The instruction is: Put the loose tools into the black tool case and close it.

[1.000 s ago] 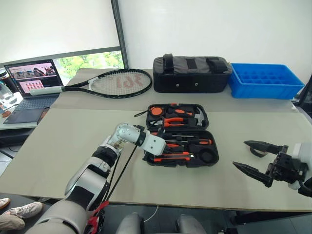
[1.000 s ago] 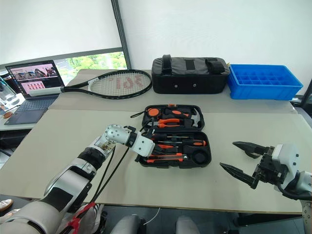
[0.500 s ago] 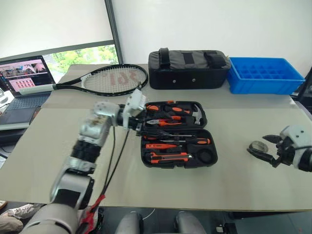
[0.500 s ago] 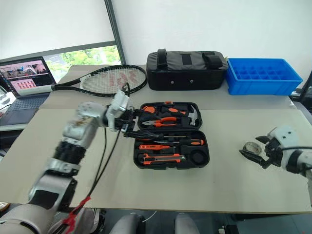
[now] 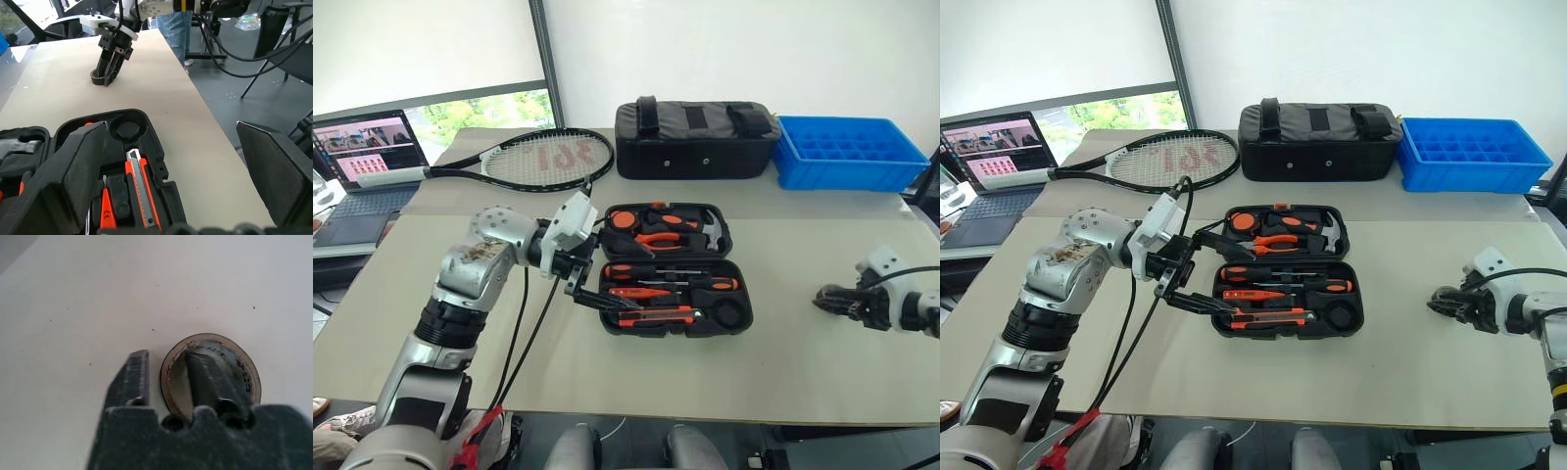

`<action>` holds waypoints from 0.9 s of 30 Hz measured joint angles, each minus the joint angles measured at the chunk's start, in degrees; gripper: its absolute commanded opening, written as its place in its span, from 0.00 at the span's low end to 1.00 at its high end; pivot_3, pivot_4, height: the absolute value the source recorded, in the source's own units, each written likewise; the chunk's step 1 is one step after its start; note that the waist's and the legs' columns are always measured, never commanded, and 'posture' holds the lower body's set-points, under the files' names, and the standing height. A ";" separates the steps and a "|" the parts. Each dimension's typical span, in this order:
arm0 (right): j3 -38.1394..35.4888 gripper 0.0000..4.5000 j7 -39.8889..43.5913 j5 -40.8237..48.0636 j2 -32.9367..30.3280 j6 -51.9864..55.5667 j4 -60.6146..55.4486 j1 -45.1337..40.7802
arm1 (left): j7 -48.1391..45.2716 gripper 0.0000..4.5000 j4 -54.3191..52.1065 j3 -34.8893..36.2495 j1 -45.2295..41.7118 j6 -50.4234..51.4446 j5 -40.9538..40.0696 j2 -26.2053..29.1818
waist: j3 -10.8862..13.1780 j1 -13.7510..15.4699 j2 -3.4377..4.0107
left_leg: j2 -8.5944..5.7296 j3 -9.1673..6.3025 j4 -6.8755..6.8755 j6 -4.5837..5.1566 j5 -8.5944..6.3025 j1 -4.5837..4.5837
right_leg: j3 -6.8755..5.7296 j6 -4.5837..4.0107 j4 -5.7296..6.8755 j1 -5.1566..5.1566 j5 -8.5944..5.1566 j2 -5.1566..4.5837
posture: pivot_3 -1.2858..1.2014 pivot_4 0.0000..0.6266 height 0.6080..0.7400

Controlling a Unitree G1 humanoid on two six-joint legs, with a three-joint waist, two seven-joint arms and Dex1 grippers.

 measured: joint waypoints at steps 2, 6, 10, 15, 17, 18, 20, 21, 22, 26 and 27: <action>0.00 0.01 0.49 0.04 -0.83 -0.05 -1.11 -0.09 | 0.26 1.00 -0.82 -0.03 0.47 -0.01 0.08 0.98 | 0.01 -0.02 0.02 | 0.00 0.01 -0.01 0.00 0.00 0.01 | 0.02 0.00 0.01 -0.01 0.00 0.00 | 0.52 0.24 0.75; -0.05 0.01 2.78 0.61 -2.45 0.62 -7.13 0.00 | 0.12 1.00 -1.73 -0.06 1.94 0.04 0.11 3.47 | 0.01 -0.28 0.02 | 0.03 0.01 -0.03 0.00 0.00 0.03 | 0.02 0.01 0.02 0.00 0.00 0.02 | 0.52 0.24 0.75; 0.10 0.01 6.37 4.13 -2.76 3.84 -18.44 1.02 | 0.18 1.00 -2.15 -0.12 2.12 0.08 0.09 4.49 | 0.03 -0.25 0.01 | 0.03 0.00 -0.02 0.00 0.00 0.01 | 0.01 0.05 0.02 -0.01 -0.03 0.02 | 0.52 0.24 0.75; 3.76 0.01 8.99 7.40 -2.80 8.65 -33.89 0.31 | 0.47 1.00 -3.52 -0.09 2.85 0.13 0.08 6.15 | 0.05 -0.18 -0.02 | 0.06 -0.03 -0.03 0.00 0.00 0.02 | -0.03 0.11 0.02 -0.02 -0.06 0.03 | 0.52 0.24 0.75; 6.13 0.01 9.80 7.72 -2.79 9.49 -36.96 -0.17 | 0.79 1.00 -3.58 -0.08 3.02 0.15 0.09 6.47 | 0.05 0.01 -0.01 | 0.06 -0.02 -0.02 0.00 0.00 0.01 | -0.03 0.28 0.01 -0.03 -0.16 0.02 | 0.52 0.24 0.75; 7.37 0.01 10.22 7.71 -2.79 9.73 -37.94 -0.35 | 1.03 1.00 -3.74 -0.07 3.16 0.14 0.11 6.67 | 0.04 0.13 0.00 | 0.05 -0.01 -0.02 0.00 0.00 0.01 | -0.03 0.29 0.01 -0.03 -0.17 0.01 | 0.52 0.24 0.75; 9.46 0.01 11.11 7.68 -2.75 10.02 -39.11 -0.35 | 1.49 1.00 -3.87 -0.07 3.46 0.13 0.18 7.13 | 0.04 0.35 0.00 | 0.06 -0.02 -0.03 0.00 0.00 0.01 | -0.03 0.28 0.00 -0.04 -0.16 0.02 | 0.52 0.24 0.75; 10.67 0.01 11.22 7.52 -2.51 10.00 -39.41 -0.34 | 1.78 1.00 -4.04 -0.06 3.92 0.14 0.18 7.41 | 0.04 0.44 -0.01 | 0.06 -0.02 -0.04 0.00 0.00 0.00 | -0.03 0.25 -0.02 -0.05 -0.14 0.02 | 0.52 0.24 0.75; 11.23 0.01 11.13 7.10 -1.89 9.87 -39.38 -0.32 | 2.02 1.00 -4.22 -0.06 4.43 0.14 0.18 7.61 | 0.05 0.50 -0.01 | 0.06 -0.02 -0.04 0.00 0.00 -0.01 | -0.03 0.21 -0.02 -0.06 -0.12 0.01 | 0.52 0.24 0.75; 13.54 0.01 11.02 5.81 -1.02 7.67 -38.80 0.42 | 2.85 1.00 -4.76 -0.06 5.14 0.14 0.17 7.97 | 0.05 0.70 -0.02 | 0.05 -0.02 -0.04 0.00 0.00 -0.02 | -0.05 0.14 -0.01 -0.08 -0.08 0.01 | 0.52 0.24 0.75; 13.68 0.09 10.94 5.38 -0.78 7.31 -38.50 0.50 | 3.02 1.00 -4.94 -0.06 5.15 0.14 0.16 8.04 | 0.05 0.69 -0.02 | 0.06 -0.02 -0.04 0.00 0.00 -0.02 | -0.05 0.14 -0.01 -0.07 -0.08 0.01 | 0.52 0.24 0.75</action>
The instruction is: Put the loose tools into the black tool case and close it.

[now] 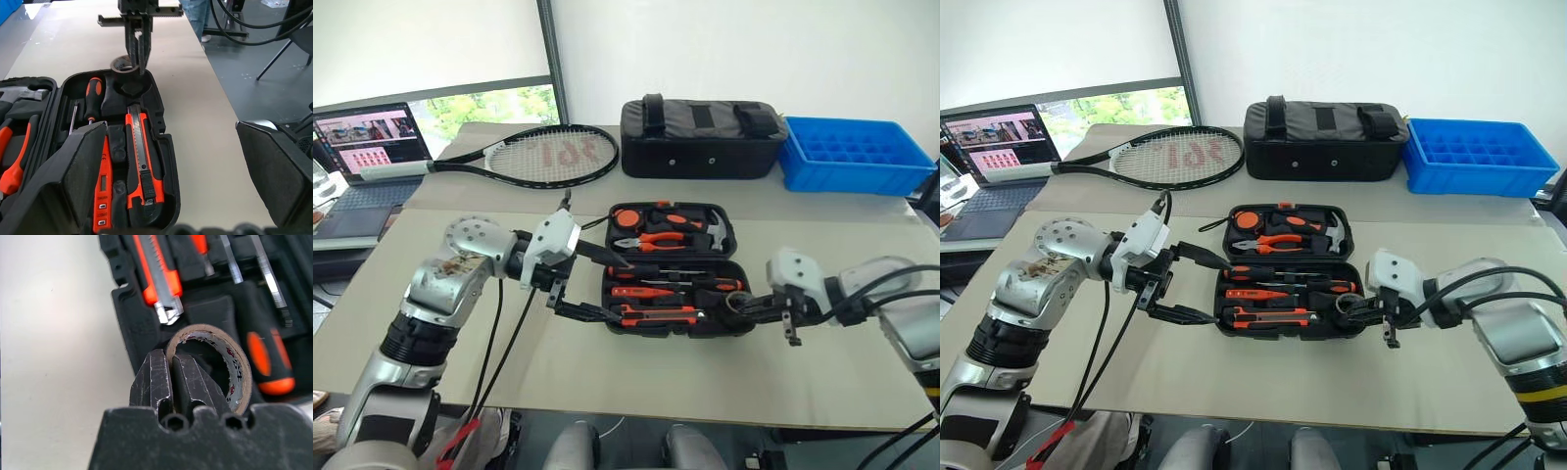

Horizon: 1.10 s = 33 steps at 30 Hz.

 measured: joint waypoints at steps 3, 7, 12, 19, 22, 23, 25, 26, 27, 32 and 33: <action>0.24 0.29 -0.11 -0.61 0.26 -1.43 0.79 0.00 | 0.56 1.00 -0.55 0.00 0.03 0.00 -0.01 0.00 | 0.00 -0.02 -0.01 | 0.01 0.00 0.00 0.00 0.00 0.02 | -0.01 0.01 0.02 0.00 0.00 0.01 | 0.52 0.24 0.75; 0.26 0.61 0.43 -0.35 0.24 -1.47 0.67 0.63 | 1.09 1.00 -0.63 0.01 0.81 0.00 -0.05 0.02 | 0.00 -0.21 0.00 | 0.05 0.00 -0.01 0.00 0.00 0.04 | 0.00 -0.02 0.04 0.00 0.01 0.04 | 0.52 0.24 0.75; 0.17 0.99 0.43 1.33 0.35 -1.31 0.09 0.71 | 1.89 1.00 -0.63 0.10 1.52 0.00 -0.07 0.04 | 0.01 -0.18 -0.01 | 0.05 0.00 0.00 0.00 0.00 0.04 | -0.01 -0.07 0.05 0.00 0.04 0.05 | 0.52 0.24 0.75; -0.23 0.99 1.45 3.14 0.17 -0.22 -1.04 1.00 | 2.33 1.00 -0.51 0.16 1.79 -0.05 -0.08 0.04 | 0.01 -0.17 -0.01 | 0.06 0.00 -0.01 0.00 0.00 0.04 | -0.02 -0.08 0.04 0.00 0.04 0.05 | 0.52 0.24 0.75; -0.64 0.99 1.13 4.48 0.93 0.96 -2.16 0.83 | 2.39 1.00 -0.50 0.20 1.79 -0.06 -0.09 0.10 | 0.01 -0.23 -0.02 | 0.06 -0.01 0.00 0.00 0.00 0.04 | -0.02 -0.07 0.04 0.00 0.04 0.05 | 0.52 0.24 0.75; -0.96 0.99 0.57 5.40 1.72 1.36 -2.47 0.40 | 2.43 1.00 -0.49 0.22 1.79 -0.05 -0.09 0.11 | 0.01 -0.29 -0.03 | 0.07 0.00 0.00 0.00 0.00 0.05 | -0.01 -0.07 0.05 0.00 0.04 0.06 | 0.52 0.24 0.75; -1.40 0.99 -0.24 6.30 2.32 1.78 -2.38 -1.16 | 2.46 1.00 -0.50 0.25 1.79 -0.05 -0.11 0.14 | 0.02 -0.30 -0.02 | 0.06 0.00 -0.01 0.00 0.00 0.05 | -0.01 -0.08 0.06 0.00 0.04 0.06 | 0.52 0.24 0.75; -2.08 0.99 -0.45 6.24 2.25 1.59 -1.73 -1.88 | 2.45 1.00 -0.50 0.27 1.79 -0.05 -0.11 0.19 | 0.02 -0.23 -0.02 | 0.06 -0.01 0.00 0.00 0.00 0.05 | -0.02 -0.08 0.06 0.00 0.04 0.06 | 0.52 0.24 0.75; -2.94 0.99 -0.72 6.09 1.75 1.18 -0.52 -2.39 | 2.45 1.00 -0.50 0.28 1.79 -0.05 -0.11 0.22 | 0.02 -0.16 -0.02 | 0.06 -0.01 0.00 0.00 0.00 0.04 | -0.02 -0.08 0.04 0.00 0.04 0.05 | 0.52 0.24 0.75; -4.51 0.76 0.17 4.06 -2.35 -0.15 5.79 -2.76 | 2.43 1.00 -0.45 0.51 1.79 -0.06 -0.11 0.72 | 0.02 0.07 -0.03 | 0.02 0.01 -0.03 0.00 0.00 0.03 | -0.04 -0.14 -0.01 0.00 0.08 0.00 | 0.52 0.24 0.75; -4.51 0.69 0.46 3.63 -2.75 -0.93 6.87 -2.62 | 2.42 1.00 -0.44 0.51 1.79 -0.06 -0.11 0.71 | 0.02 0.04 -0.03 | 0.02 0.01 -0.04 0.00 0.00 0.02 | -0.04 -0.14 -0.01 0.00 0.07 0.00 | 0.52 0.24 0.75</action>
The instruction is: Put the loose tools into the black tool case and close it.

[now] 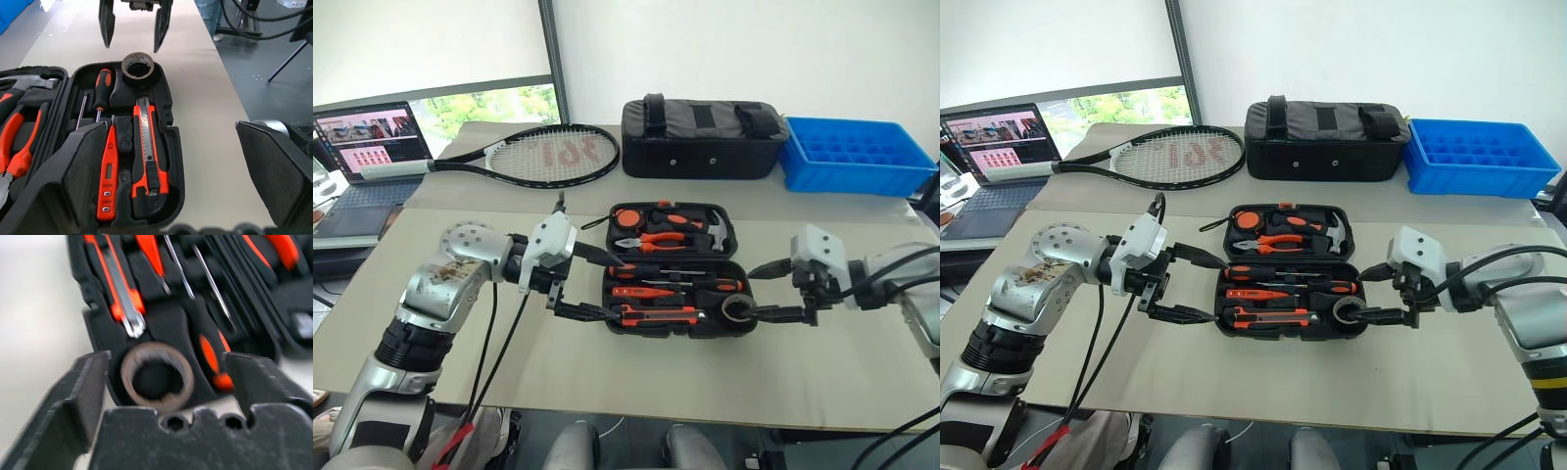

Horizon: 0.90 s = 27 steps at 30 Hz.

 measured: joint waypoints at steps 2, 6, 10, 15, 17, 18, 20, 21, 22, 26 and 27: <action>0.00 0.52 0.55 -1.05 -0.96 -1.02 2.06 0.66 | -0.04 1.00 0.15 0.00 0.00 0.00 0.00 0.00 | 0.00 -0.02 0.00 | 0.03 0.00 -0.01 0.00 0.00 0.02 | -0.01 0.00 0.02 0.00 0.00 0.02 | 0.52 0.24 0.75; 0.58 0.21 1.40 -2.27 -0.95 -2.44 3.04 0.74 | -0.20 1.00 0.25 0.00 -0.01 -0.01 0.00 0.00 | 0.01 -0.49 -0.01 | 0.06 0.02 -0.01 0.00 0.00 0.07 | 0.02 0.00 0.06 -0.01 0.00 0.05 | 0.52 0.24 0.75; 2.68 0.01 1.82 -4.28 -0.17 -3.86 2.98 0.64 | -0.34 1.00 0.44 0.00 -0.01 -0.04 0.00 0.02 | 0.00 -0.53 -0.01 | 0.08 0.01 0.00 0.00 0.00 0.07 | 0.01 0.01 0.07 -0.01 -0.01 0.07 | 0.52 0.24 0.75; 5.15 0.01 1.76 -4.56 2.41 -4.02 1.60 0.23 | -0.37 1.00 0.49 0.00 -0.01 -0.04 0.00 0.24 | 0.00 -0.28 0.00 | 0.06 0.01 0.01 0.00 0.00 0.04 | 0.01 0.00 0.07 -0.02 0.00 0.06 | 0.52 0.24 0.75; 5.17 0.01 1.84 -4.64 2.41 -4.03 1.38 0.08 | -0.44 1.00 0.70 0.17 -0.01 -0.05 0.01 0.49 | 0.00 -0.18 0.00 | 0.05 0.01 0.01 0.00 0.00 0.04 | 0.01 0.00 0.06 -0.01 0.00 0.05 | 0.52 0.24 0.75; 5.16 0.01 1.95 -4.64 2.41 -4.03 1.41 0.02 | -0.44 1.00 1.28 0.59 -0.01 -0.06 0.01 0.79 | 0.00 -0.15 0.00 | 0.05 0.01 0.01 0.00 0.00 0.04 | 0.01 0.00 0.06 -0.01 0.00 0.05 | 0.52 0.24 0.75; 5.14 0.01 1.97 -4.69 2.40 -4.43 2.42 -0.35 | -0.09 1.00 2.83 1.96 -0.18 -0.05 0.01 1.27 | 0.00 -0.17 0.00 | 0.06 0.01 0.01 0.00 0.00 0.05 | 0.01 0.00 0.06 -0.02 0.00 0.05 | 0.52 0.24 0.75; 5.04 0.01 1.79 -4.83 2.40 -4.71 3.62 -0.98 | 0.37 1.00 4.03 2.70 -0.54 -0.04 0.01 1.34 | 0.00 -0.21 0.00 | 0.05 0.02 0.01 0.00 0.00 0.07 | 0.01 0.00 0.07 -0.01 0.00 0.04 | 0.52 0.24 0.75; 4.99 0.01 1.14 -5.28 2.61 -5.19 5.29 -2.22 | 1.36 1.00 5.51 3.65 -0.94 -0.03 -0.01 0.99 | 0.00 -0.26 0.00 | 0.06 0.02 0.01 0.00 0.00 0.10 | 0.01 0.00 0.08 -0.01 0.00 0.04 | 0.52 0.24 0.75; 3.16 0.07 -4.24 -6.57 7.42 -6.08 14.74 -11.28 | 8.26 1.00 15.26 5.05 -3.58 -0.64 3.34 -2.37 | 0.00 -0.66 -0.03 | 0.07 0.04 0.03 0.00 0.01 0.25 | 0.01 -0.04 0.18 0.05 0.02 0.07 | 0.52 0.24 0.75; 3.01 0.14 -5.24 -6.61 8.72 -6.03 16.78 -12.80 | 9.68 1.00 17.24 4.98 -4.03 -0.60 4.03 -3.61 | 0.01 -0.61 -0.04 | 0.07 0.02 0.04 0.00 0.01 0.19 | -0.01 -0.05 0.20 0.01 0.03 0.08 | 0.52 0.24 0.75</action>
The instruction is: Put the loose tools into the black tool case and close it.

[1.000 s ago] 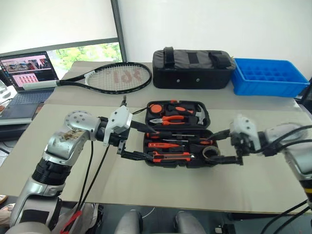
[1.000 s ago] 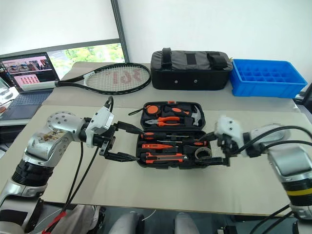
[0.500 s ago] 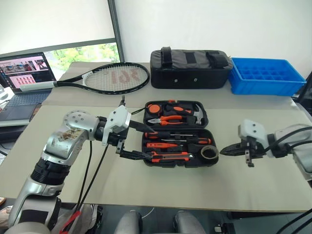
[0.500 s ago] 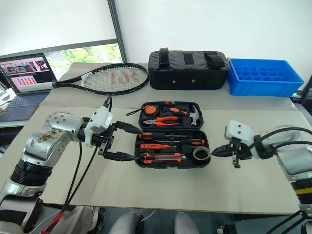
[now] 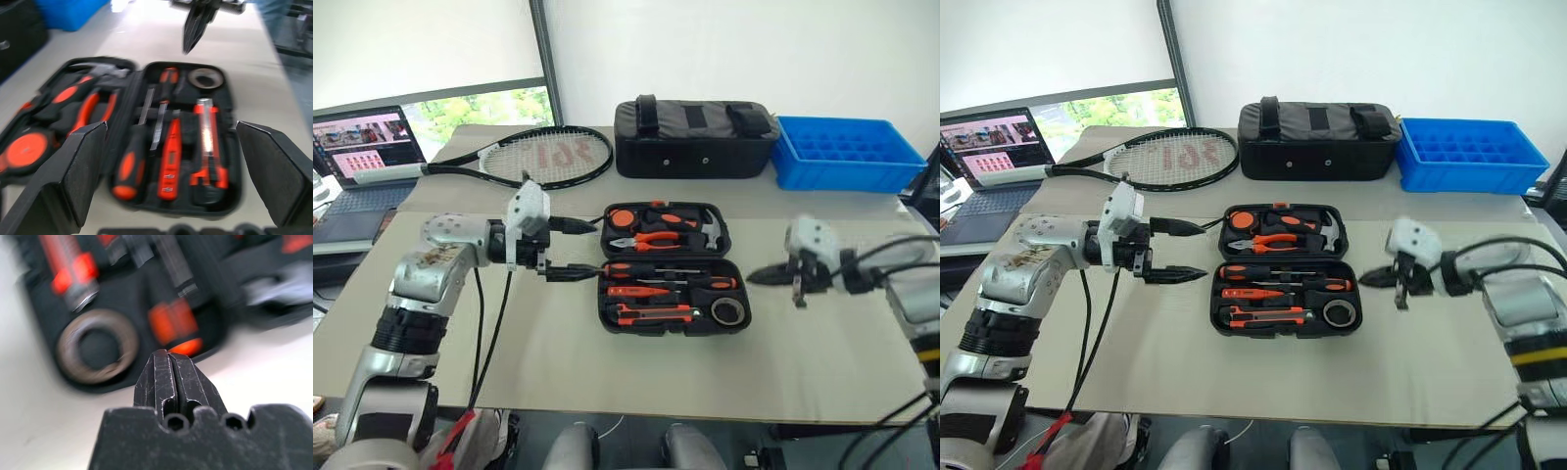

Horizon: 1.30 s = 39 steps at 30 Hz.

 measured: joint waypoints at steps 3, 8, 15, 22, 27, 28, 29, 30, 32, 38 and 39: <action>0.03 0.34 -1.96 -0.23 4.98 0.37 9.55 -4.14 | 5.23 1.00 10.87 0.37 -4.22 0.85 1.02 -5.44 | 0.01 0.40 -0.04 | -0.02 -0.03 0.06 0.00 0.00 -0.11 | -0.04 -0.03 0.06 -0.07 0.02 0.00 | 0.52 0.24 0.75; -4.50 0.41 -10.47 1.21 13.36 7.33 31.87 -15.58 | 12.55 1.00 31.21 5.60 -14.83 7.40 0.63 -9.54 | 0.03 0.37 -0.04 | -0.13 -0.02 0.02 0.00 0.01 -0.28 | -0.04 -0.11 0.20 -0.37 0.07 -0.14 | 0.52 0.24 0.75; -9.48 0.41 -15.22 1.79 14.83 10.22 49.26 -25.24 | 14.73 1.00 50.24 10.43 -23.75 14.11 0.62 -10.25 | 0.01 0.21 -0.01 | -0.10 -0.03 -0.23 0.00 0.01 -0.38 | -0.21 -0.13 0.27 -0.46 0.08 -0.15 | 0.52 0.24 0.75; -8.76 0.36 -14.30 -1.08 17.63 9.10 55.30 -27.19 | 13.91 1.00 57.45 11.09 -26.52 15.30 2.71 -11.94 | 0.00 0.09 0.01 | -0.13 0.02 -0.21 -0.06 0.04 -0.50 | -0.21 -0.13 0.32 -0.64 0.09 -0.20 | 0.52 0.24 0.75; -9.32 0.02 -13.66 -1.61 18.73 8.43 56.86 -28.54 | 13.78 1.00 59.23 12.69 -27.35 15.33 2.84 -12.62 | 0.00 -0.49 0.01 | -0.12 0.02 -0.20 -0.08 0.05 -0.49 | -0.21 -0.12 0.39 -0.64 0.09 -0.20 | 0.52 0.24 0.75; -9.61 0.02 -13.51 -1.60 18.76 8.43 57.04 -28.68 | 13.86 1.00 59.34 12.82 -27.51 15.26 3.07 -12.70 | 0.00 -0.67 0.01 | -0.12 0.02 -0.20 -0.08 0.05 -0.48 | -0.22 -0.12 0.41 -0.64 0.09 -0.20 | 0.52 0.24 0.75; -10.04 0.02 -13.38 -1.60 18.83 8.43 57.04 -28.74 | 14.08 1.00 59.63 13.09 -27.69 15.13 3.38 -13.00 | 0.00 -0.88 0.01 | -0.13 0.02 -0.20 -0.08 0.05 -0.48 | -0.21 -0.12 0.45 -0.64 0.09 -0.20 | 0.52 0.24 0.75; -10.12 0.02 -13.34 -1.65 18.96 8.43 57.07 -28.74 | 14.42 1.00 60.13 13.36 -27.86 15.05 3.49 -13.23 | 0.00 -0.97 0.01 | -0.13 0.02 -0.20 -0.09 0.05 -0.47 | -0.21 -0.12 0.49 -0.65 0.09 -0.20 | 0.52 0.24 0.75; -10.39 0.02 -13.35 -1.78 19.12 8.43 57.13 -28.73 | 15.51 1.00 61.07 14.20 -27.93 14.87 3.52 -13.76 | 0.00 -1.09 0.01 | -0.14 0.01 -0.20 -0.09 0.05 -0.47 | -0.21 -0.12 0.59 -0.70 0.09 -0.21 | 0.52 0.24 0.75; -10.75 0.00 -13.43 -1.96 19.17 8.52 57.13 -28.73 | 17.12 0.56 62.51 14.61 -27.94 13.79 6.00 -16.20 | 0.00 -1.09 0.01 | -0.15 0.01 -0.20 -0.09 0.05 -0.47 | -0.21 -0.12 0.66 -0.72 0.09 -0.22 | 0.52 0.24 0.75; -10.78 0.00 -13.43 -1.96 19.17 8.53 57.13 -28.73 | 17.28 0.49 62.72 14.61 -27.94 13.74 6.30 -16.48 | 0.00 -1.09 0.01 | -0.15 0.01 -0.20 -0.09 0.05 -0.47 | -0.21 -0.12 0.66 -0.72 0.09 -0.22 | 0.52 0.24 0.75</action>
